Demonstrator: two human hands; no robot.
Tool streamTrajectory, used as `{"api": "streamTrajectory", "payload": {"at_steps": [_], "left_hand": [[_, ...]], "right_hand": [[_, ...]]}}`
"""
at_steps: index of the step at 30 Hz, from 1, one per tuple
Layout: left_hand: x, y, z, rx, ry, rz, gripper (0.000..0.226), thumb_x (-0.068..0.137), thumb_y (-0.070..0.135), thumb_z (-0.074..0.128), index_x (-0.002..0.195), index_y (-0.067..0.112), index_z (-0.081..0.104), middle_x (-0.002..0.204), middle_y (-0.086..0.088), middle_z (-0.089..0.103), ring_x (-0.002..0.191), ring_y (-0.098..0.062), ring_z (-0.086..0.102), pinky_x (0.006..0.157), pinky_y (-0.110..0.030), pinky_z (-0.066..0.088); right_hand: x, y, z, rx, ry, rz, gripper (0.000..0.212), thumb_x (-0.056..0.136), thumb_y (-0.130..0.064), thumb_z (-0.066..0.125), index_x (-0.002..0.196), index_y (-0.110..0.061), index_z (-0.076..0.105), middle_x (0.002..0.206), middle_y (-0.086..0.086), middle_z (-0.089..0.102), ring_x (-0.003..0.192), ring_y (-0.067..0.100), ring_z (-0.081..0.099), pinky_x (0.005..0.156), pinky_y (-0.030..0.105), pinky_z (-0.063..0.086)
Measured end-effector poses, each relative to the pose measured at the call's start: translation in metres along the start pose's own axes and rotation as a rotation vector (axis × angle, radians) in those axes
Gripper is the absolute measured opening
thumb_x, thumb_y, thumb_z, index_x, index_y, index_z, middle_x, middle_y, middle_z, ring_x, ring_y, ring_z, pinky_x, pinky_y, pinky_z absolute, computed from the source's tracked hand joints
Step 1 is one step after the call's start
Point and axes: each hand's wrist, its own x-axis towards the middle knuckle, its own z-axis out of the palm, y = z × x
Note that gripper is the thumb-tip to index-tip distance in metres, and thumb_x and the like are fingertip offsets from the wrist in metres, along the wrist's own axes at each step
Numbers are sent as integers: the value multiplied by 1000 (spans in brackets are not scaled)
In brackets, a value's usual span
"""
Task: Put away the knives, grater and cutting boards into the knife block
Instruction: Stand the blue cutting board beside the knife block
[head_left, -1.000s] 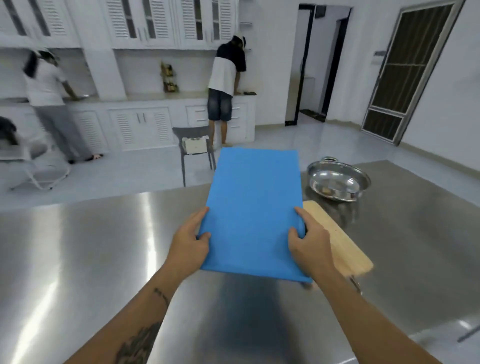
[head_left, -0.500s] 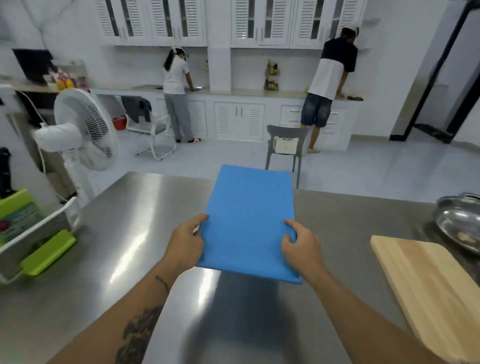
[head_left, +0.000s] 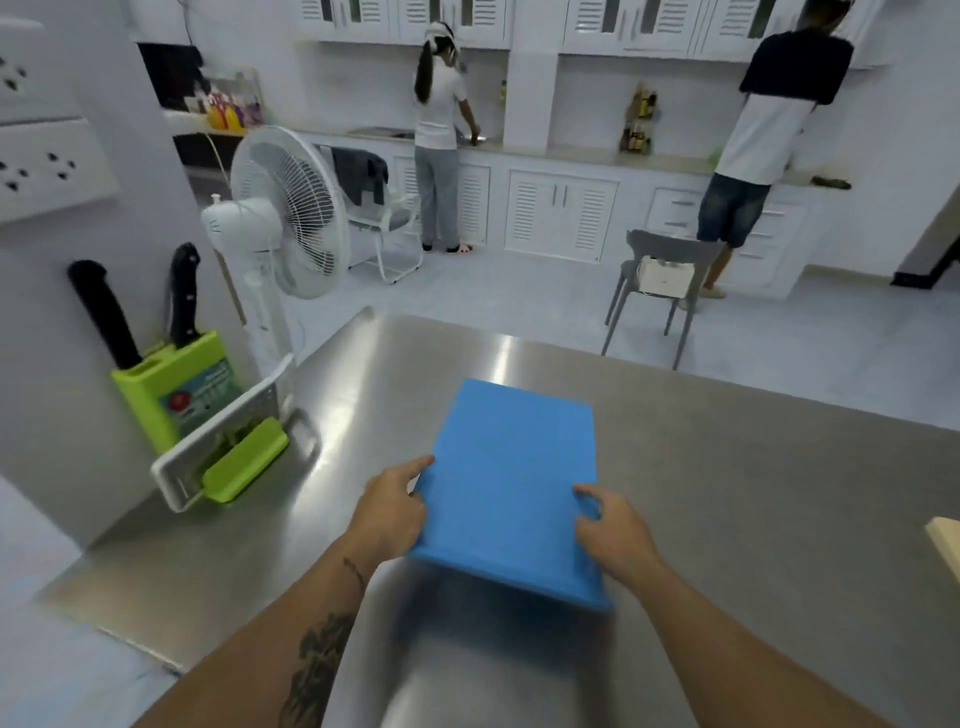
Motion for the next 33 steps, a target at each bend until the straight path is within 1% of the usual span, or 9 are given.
{"api": "streamTrajectory", "payload": {"at_steps": [4, 7, 12, 16, 18, 21, 23, 26, 33], "left_hand": [[18, -59, -41, -10, -24, 7, 59, 84, 4, 45, 134, 31, 56, 137, 0, 58, 122, -22, 56, 106, -32, 44], [25, -97, -66, 5, -2, 8, 52, 85, 7, 48, 130, 31, 61, 132, -1, 61, 121, -25, 58, 104, -36, 45], [30, -142, -111, 87, 42, 23, 50, 86, 2, 50, 129, 25, 62, 131, 1, 62, 119, -22, 58, 101, -24, 40], [33, -167, -135, 118, 58, 32, 54, 81, -3, 52, 128, 21, 63, 125, -9, 67, 112, -32, 61, 98, -32, 44], [32, -175, -142, 148, 46, 38, 54, 81, -1, 52, 128, 21, 64, 132, -4, 63, 119, -26, 59, 104, -29, 41], [33, -179, -147, 168, 43, 71, 54, 81, 1, 52, 130, 22, 62, 140, 2, 56, 130, -19, 51, 110, -25, 35], [31, -177, -147, 186, 56, 74, 54, 81, 2, 53, 131, 22, 61, 142, 2, 55, 131, -20, 50, 109, -26, 34], [28, -175, -145, 210, 80, 82, 56, 81, 4, 53, 132, 24, 60, 143, 2, 54, 131, -21, 50, 108, -26, 34], [25, -178, -146, 166, 92, 54, 59, 77, 0, 52, 132, 21, 60, 140, -2, 56, 128, -23, 52, 106, -24, 35]], "right_hand": [[0, -28, 58, -28, -23, 17, 50, 80, -8, 59, 128, -20, 62, 127, 5, 67, 111, 26, 64, 96, 32, 48], [-5, -54, 96, -32, -17, 37, 49, 80, -7, 59, 126, -23, 61, 121, 7, 68, 100, 25, 65, 90, 31, 48], [-18, -95, 146, -103, -94, 14, 46, 80, -10, 58, 123, -27, 55, 109, 5, 68, 92, 28, 65, 76, 28, 46], [-22, -115, 173, -168, -168, 3, 47, 79, -14, 53, 123, -29, 47, 104, 13, 68, 83, 30, 65, 74, 32, 51], [-27, -122, 181, -194, -199, 17, 50, 78, -16, 51, 125, -31, 44, 104, 15, 66, 85, 34, 66, 75, 35, 53], [-31, -130, 187, -240, -206, 20, 51, 81, -16, 51, 130, -28, 41, 108, 19, 65, 92, 37, 65, 73, 32, 47], [-32, -132, 188, -266, -208, 18, 52, 82, -14, 52, 130, -26, 40, 108, 19, 64, 94, 37, 64, 71, 29, 42], [-34, -135, 187, -295, -221, 22, 54, 81, -12, 51, 131, -26, 39, 112, 17, 63, 96, 37, 64, 72, 30, 43], [-40, -144, 185, -373, -280, 45, 66, 79, -14, 51, 142, -26, 33, 126, 18, 59, 112, 36, 60, 87, 31, 46]]}}
